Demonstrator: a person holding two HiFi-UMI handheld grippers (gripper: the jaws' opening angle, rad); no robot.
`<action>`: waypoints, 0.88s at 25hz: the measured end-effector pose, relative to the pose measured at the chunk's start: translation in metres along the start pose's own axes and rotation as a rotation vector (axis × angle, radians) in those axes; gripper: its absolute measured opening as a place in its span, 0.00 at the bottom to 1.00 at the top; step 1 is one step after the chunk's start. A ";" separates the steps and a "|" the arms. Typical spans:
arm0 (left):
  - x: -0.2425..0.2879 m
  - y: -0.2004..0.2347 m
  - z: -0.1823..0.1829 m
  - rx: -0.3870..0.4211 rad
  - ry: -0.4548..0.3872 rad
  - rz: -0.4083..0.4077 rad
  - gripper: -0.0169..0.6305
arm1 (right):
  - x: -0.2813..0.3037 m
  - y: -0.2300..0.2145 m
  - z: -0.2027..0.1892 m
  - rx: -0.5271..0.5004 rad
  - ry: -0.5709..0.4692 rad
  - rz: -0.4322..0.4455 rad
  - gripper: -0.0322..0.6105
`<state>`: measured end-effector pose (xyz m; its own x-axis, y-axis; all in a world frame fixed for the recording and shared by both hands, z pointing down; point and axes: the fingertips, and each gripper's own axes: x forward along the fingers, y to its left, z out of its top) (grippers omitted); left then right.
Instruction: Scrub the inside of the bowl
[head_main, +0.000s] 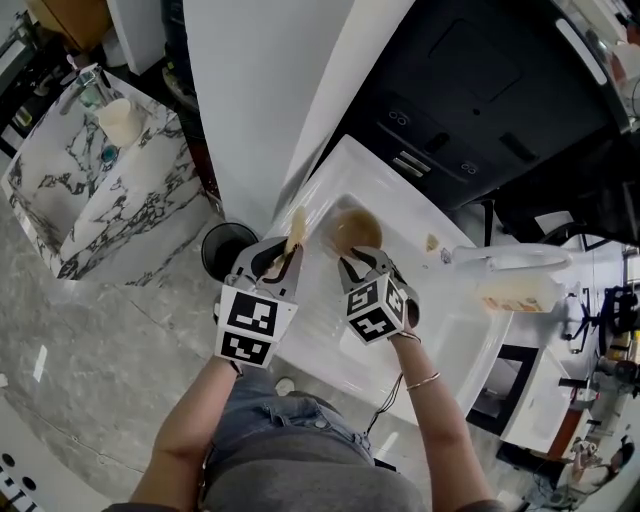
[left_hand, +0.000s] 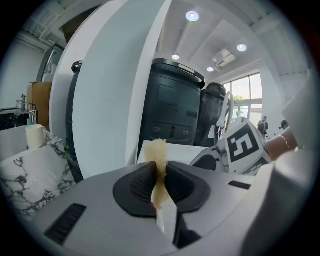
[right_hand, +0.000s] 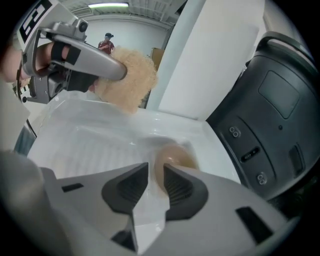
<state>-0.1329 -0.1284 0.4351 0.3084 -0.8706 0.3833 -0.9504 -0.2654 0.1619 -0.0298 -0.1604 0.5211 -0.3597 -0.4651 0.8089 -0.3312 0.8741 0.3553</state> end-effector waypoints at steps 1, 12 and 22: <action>0.003 0.002 0.000 -0.003 0.002 -0.001 0.10 | 0.004 -0.001 -0.001 -0.007 0.010 0.004 0.19; 0.024 0.008 -0.005 -0.018 0.029 -0.025 0.10 | 0.026 -0.002 -0.007 -0.032 0.059 0.044 0.18; 0.029 0.000 0.001 0.013 0.034 -0.050 0.10 | 0.029 -0.001 -0.008 -0.047 0.067 0.045 0.10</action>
<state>-0.1237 -0.1539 0.4450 0.3563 -0.8417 0.4056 -0.9342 -0.3136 0.1699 -0.0330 -0.1740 0.5474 -0.3135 -0.4161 0.8536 -0.2737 0.9003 0.3384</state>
